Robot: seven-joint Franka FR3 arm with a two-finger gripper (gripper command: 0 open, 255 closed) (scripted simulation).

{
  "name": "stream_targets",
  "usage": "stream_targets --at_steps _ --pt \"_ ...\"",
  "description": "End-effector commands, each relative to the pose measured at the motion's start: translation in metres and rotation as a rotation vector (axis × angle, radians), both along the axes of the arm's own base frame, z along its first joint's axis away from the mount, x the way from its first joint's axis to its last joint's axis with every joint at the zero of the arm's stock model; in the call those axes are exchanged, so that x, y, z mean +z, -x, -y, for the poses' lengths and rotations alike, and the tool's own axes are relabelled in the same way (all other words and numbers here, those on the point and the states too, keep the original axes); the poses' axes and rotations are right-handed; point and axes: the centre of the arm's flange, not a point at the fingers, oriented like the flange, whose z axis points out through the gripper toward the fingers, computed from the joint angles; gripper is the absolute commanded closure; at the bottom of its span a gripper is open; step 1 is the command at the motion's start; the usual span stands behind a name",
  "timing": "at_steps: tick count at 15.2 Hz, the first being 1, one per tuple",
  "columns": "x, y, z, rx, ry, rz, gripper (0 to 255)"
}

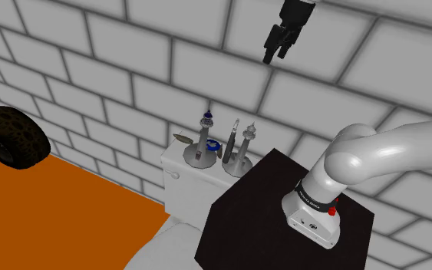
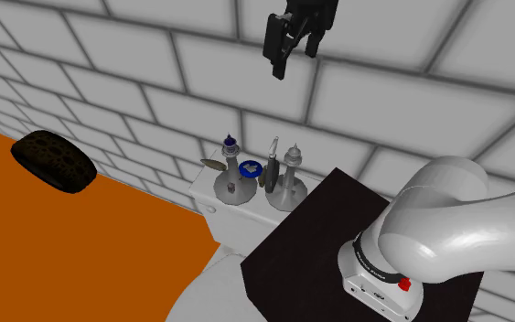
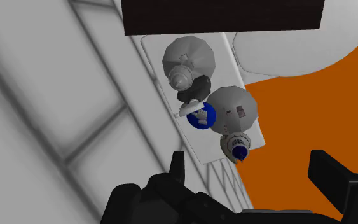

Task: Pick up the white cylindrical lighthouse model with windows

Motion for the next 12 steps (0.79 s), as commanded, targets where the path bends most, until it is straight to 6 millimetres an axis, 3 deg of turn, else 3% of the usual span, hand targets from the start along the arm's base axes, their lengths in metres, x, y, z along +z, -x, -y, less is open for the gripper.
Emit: stream_targets --at_steps 1,12 --pt "0.0 0.0 0.0 0.0 0.0 0.0 0" --pt "-0.137 0.012 0.058 0.276 -0.035 0.015 0"
